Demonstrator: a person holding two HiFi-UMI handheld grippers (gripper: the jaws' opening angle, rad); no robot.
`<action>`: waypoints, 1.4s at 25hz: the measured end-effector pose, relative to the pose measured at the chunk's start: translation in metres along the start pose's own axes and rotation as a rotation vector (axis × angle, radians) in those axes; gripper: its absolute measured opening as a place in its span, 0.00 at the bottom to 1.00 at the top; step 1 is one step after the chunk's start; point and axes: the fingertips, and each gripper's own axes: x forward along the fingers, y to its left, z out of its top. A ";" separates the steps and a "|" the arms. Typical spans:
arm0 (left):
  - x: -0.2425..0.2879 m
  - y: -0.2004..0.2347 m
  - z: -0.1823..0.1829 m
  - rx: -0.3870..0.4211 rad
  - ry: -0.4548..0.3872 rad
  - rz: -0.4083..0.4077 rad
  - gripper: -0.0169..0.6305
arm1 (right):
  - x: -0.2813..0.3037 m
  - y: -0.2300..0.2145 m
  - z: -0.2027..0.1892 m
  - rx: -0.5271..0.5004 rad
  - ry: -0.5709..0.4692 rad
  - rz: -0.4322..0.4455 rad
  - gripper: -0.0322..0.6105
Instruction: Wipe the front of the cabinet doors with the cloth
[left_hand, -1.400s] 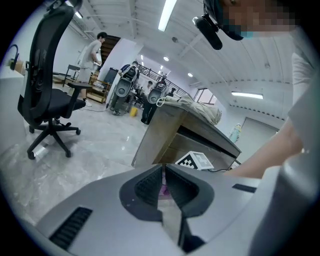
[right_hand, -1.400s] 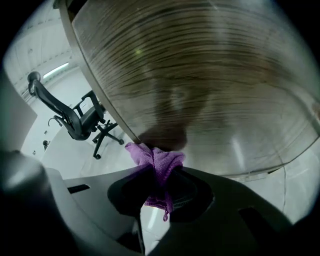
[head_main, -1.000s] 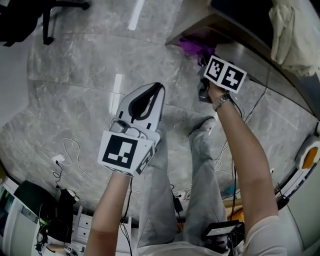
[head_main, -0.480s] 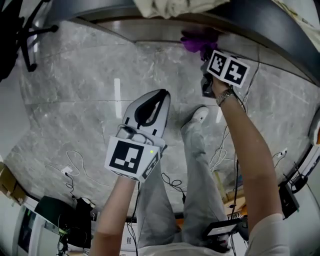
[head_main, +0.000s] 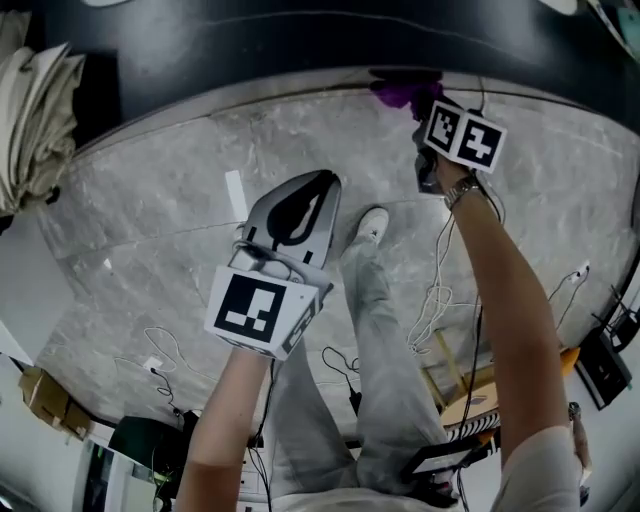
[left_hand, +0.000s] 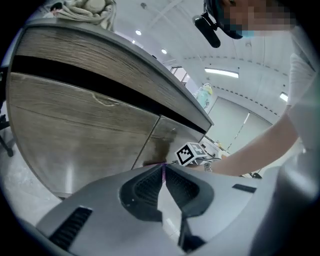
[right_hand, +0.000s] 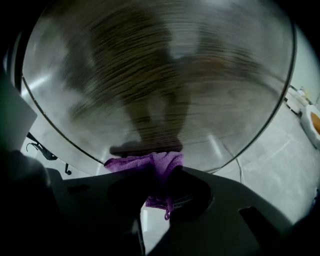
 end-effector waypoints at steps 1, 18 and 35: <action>0.010 -0.006 0.003 0.005 0.001 0.000 0.06 | -0.002 -0.013 0.001 -0.003 0.002 0.000 0.19; 0.122 -0.141 -0.019 0.040 0.086 -0.063 0.06 | -0.076 -0.276 0.022 0.202 -0.137 -0.249 0.19; 0.051 -0.097 -0.043 0.045 0.085 -0.126 0.06 | -0.088 -0.162 -0.088 0.037 -0.017 -0.215 0.19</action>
